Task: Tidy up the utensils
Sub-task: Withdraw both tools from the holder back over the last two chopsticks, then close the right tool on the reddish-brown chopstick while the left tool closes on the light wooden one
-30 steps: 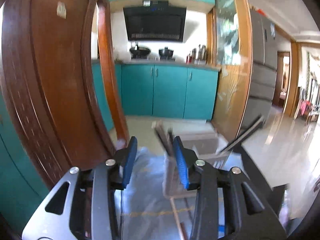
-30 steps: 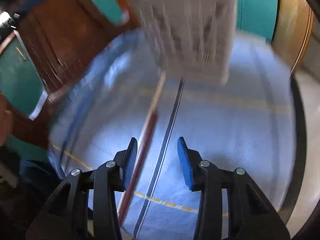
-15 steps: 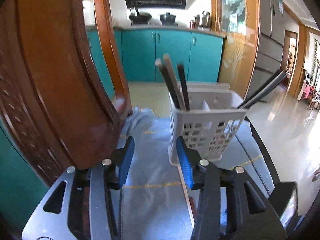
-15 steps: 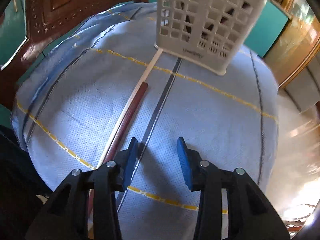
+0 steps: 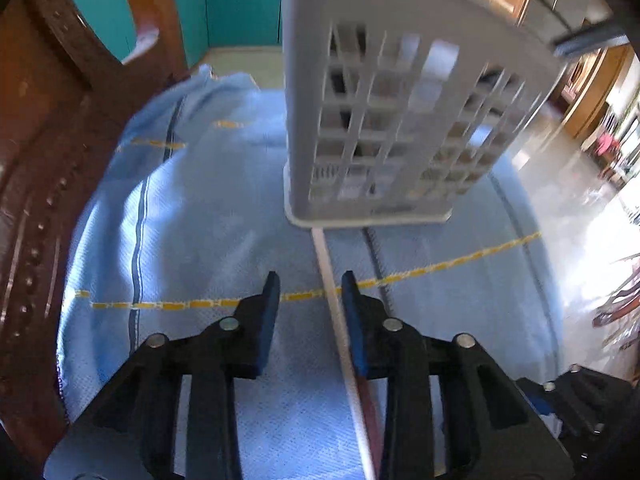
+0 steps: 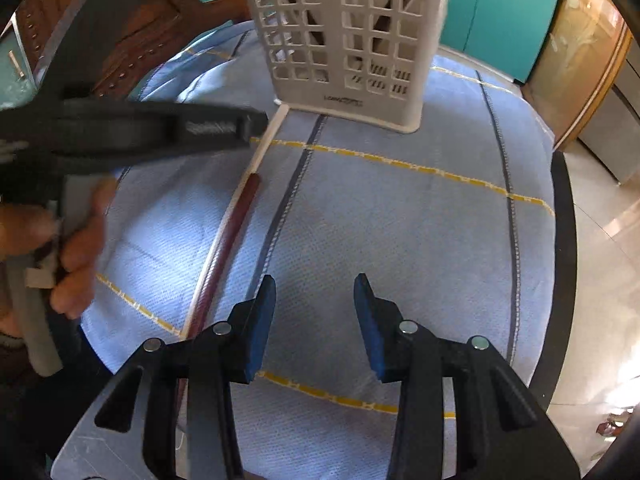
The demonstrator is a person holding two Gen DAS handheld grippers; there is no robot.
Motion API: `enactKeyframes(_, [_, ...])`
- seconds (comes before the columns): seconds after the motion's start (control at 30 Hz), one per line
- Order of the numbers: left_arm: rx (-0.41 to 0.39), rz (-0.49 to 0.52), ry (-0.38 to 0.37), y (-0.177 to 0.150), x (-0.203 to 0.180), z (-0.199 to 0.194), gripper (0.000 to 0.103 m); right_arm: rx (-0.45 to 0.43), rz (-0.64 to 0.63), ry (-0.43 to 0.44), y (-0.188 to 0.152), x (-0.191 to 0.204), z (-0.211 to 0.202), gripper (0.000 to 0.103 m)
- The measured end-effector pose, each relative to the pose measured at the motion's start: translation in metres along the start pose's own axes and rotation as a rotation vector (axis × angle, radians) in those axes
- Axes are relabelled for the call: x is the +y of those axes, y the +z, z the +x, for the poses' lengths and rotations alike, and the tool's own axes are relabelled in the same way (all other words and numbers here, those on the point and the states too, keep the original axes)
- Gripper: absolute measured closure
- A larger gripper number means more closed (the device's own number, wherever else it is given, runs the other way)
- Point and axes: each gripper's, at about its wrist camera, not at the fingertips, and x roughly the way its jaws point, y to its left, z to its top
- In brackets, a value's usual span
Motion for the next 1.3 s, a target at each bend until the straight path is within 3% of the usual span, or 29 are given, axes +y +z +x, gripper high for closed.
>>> enactKeyframes(0.07, [0.05, -0.001, 0.021, -0.005, 0.005, 0.009, 0.078, -0.002, -0.001, 0.011, 0.002, 0.002, 0.001, 0.061])
enactKeyframes(0.27, [0.064, 0.038, 0.064, -0.014, 0.018, 0.004, 0.081, -0.001, -0.002, 0.048, 0.011, 0.009, 0.0, 0.06])
enactKeyframes(0.47, [-0.016, -0.007, -0.009, -0.01, 0.033, -0.012, 0.081, 0.008, -0.024, 0.045, 0.012, 0.02, 0.006, 0.059])
enactKeyframes(0.63, [-0.036, 0.003, -0.067, -0.001, 0.013, -0.004, 0.071, 0.01, -0.015, 0.051, 0.012, 0.019, 0.008, 0.059])
enactKeyframes(0.83, [-0.02, 0.083, 0.029, 0.0, -0.009, 0.011, 0.069, 0.013, -0.001, 0.049, 0.006, 0.014, 0.007, 0.056])
enactKeyframes(1.0, [0.018, 0.137, 0.045, -0.011, -0.004, -0.003, 0.084, 0.01, 0.006, 0.058, 0.006, 0.016, 0.006, 0.055])
enactKeyframes(1.13, [0.045, 0.161, 0.061, -0.034, 0.011, -0.016, 0.085, 0.01, -0.028, 0.08, 0.009, 0.032, 0.008, 0.055])
enactKeyframes(1.3, [0.044, 0.135, 0.051, -0.044, 0.025, -0.023, 0.085, 0.022, -0.103, 0.005, 0.012, 0.059, 0.024, 0.055])
